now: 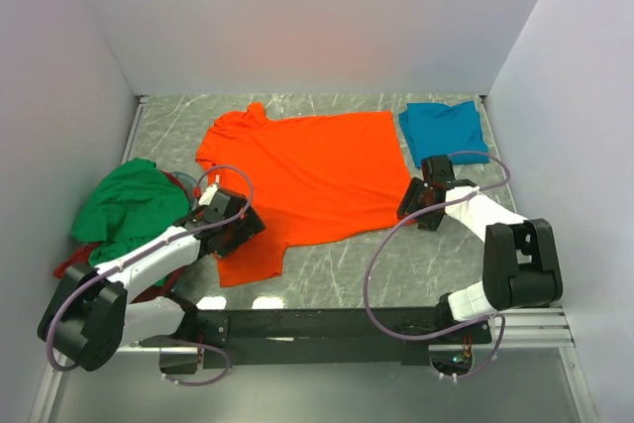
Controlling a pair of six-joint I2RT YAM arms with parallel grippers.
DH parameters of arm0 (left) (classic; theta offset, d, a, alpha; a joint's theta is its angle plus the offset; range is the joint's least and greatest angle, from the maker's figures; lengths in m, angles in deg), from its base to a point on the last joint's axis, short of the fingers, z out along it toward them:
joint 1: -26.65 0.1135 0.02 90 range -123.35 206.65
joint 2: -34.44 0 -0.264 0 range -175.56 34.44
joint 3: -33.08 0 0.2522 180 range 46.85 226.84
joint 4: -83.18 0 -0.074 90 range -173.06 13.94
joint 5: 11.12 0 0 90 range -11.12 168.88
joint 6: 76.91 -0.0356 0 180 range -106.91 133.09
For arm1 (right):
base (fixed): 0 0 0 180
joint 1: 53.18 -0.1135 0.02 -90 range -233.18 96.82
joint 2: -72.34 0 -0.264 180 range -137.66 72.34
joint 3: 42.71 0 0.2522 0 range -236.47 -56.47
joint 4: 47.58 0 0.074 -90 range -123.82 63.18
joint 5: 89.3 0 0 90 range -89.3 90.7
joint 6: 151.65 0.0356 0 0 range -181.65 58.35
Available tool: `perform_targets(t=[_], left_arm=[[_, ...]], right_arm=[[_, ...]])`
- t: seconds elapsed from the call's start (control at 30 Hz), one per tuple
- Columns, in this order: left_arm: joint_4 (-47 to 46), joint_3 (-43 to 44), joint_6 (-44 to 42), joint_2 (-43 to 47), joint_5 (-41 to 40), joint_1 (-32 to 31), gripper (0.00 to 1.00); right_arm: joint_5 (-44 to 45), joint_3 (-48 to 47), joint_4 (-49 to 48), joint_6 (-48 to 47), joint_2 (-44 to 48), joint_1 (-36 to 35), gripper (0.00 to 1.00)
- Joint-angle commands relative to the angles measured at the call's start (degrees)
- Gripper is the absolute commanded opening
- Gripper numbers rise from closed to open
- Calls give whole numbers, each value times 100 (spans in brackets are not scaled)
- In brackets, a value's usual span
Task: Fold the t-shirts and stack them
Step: Flatten the tshirt out
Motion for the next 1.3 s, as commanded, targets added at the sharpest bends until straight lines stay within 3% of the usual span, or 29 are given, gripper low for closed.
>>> perform_targets(t=[0.0, 0.13, 0.17, 0.27, 0.33, 0.37, 0.47, 0.8, 1.07, 1.17, 1.27], left_arm=[[-96, -27, 288, 122, -37, -58, 99], [124, -114, 420, 183, -239, -207, 100], [194, -149, 516, 235, -318, -225, 100], [405, -132, 526, 262, -494, -242, 99], [432, -106, 508, 262, -521, -260, 99], [440, -28, 491, 271, -512, -269, 99], [423, 8, 482, 323, -477, -313, 99], [335, 219, 341, 429, -494, -357, 100], [423, 413, 297, 236, -643, -357, 100], [458, 404, 306, 210, -687, -357, 99], [476, 413, 306, 183, -732, -357, 99]], right_arm=[[147, -15, -233, 180, -161, 0, 67], [104, 46, -374, 215, -293, 18, 58], [95, 29, -383, 207, -336, 26, 46], [86, -15, -321, 180, -556, 18, 28], [68, 37, -392, 207, -531, 26, 23], [147, 90, -348, 181, -382, 18, 11], [147, 55, -173, 171, -197, 9, 7], [508, -577, 619, 154, 182, -290, 5], [762, -1982, 918, 303, -1072, -720, 5], [841, -2685, 1137, 356, -1705, -799, 13], [973, -3389, 1383, 365, -2224, -923, 32]])
